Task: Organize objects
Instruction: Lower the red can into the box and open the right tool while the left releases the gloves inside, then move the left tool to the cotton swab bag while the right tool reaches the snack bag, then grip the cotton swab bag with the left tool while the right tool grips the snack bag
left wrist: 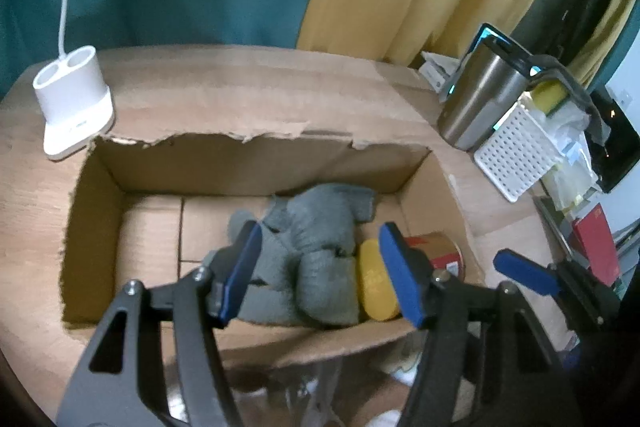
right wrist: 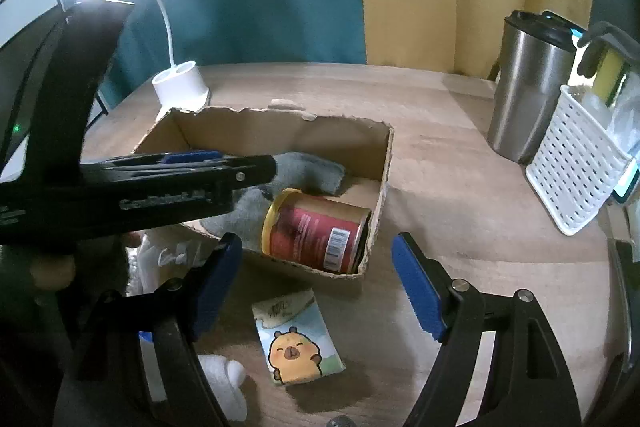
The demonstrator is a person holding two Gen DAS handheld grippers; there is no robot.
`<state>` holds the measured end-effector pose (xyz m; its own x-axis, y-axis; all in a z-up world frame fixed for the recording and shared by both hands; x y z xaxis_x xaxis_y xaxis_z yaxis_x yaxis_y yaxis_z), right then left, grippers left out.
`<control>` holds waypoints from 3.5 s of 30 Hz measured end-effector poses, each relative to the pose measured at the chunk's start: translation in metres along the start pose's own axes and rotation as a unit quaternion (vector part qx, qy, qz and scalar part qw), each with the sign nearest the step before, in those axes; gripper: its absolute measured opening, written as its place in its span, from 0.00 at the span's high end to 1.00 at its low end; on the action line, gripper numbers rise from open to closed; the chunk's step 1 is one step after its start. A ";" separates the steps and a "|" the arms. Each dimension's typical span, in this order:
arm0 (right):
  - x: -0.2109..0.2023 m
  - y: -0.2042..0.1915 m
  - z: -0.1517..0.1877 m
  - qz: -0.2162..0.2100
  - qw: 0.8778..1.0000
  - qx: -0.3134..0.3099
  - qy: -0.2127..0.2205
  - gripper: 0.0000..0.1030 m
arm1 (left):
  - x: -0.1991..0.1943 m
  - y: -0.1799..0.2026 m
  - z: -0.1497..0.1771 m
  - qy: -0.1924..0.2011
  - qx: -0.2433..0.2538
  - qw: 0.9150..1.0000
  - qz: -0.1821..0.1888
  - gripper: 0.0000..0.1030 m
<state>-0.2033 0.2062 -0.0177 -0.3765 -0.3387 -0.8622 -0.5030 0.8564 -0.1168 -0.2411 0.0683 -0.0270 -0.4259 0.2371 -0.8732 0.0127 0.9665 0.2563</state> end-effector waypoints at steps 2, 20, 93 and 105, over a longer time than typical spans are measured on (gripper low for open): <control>0.001 -0.001 -0.001 0.001 1.000 0.001 0.001 0.22 | -0.005 -0.001 0.003 0.006 0.001 1.000 -0.003 0.39; -0.015 -0.014 0.012 0.016 1.000 0.008 0.010 0.22 | -0.047 -0.018 0.028 0.046 0.003 0.999 -0.008 0.39; 0.037 -0.106 0.012 -0.007 0.999 -0.028 -0.040 0.22 | -0.027 -0.124 0.122 -0.029 -0.034 0.999 -0.015 0.17; 0.054 -0.106 0.005 -0.056 0.996 -0.016 -0.061 0.25 | -0.025 -0.128 0.120 -0.028 -0.027 0.999 -0.024 0.17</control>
<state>-0.1662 0.0989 -0.0549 -0.2192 -0.3804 -0.8985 -0.5629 0.8015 -0.2020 -0.1234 -0.0496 -0.0880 -0.3726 0.1973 -0.9068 -0.0562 0.9706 0.2342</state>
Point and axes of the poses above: each gripper's, at about its wrist camera, not at the fingertips, and x roughly the way its jaws point, y to its right, z to its underside, the point moved 3 cm from there along x, roughly the way its jaws point, and after that the axes turned 13 degrees about -y, right-handed, at the moved point
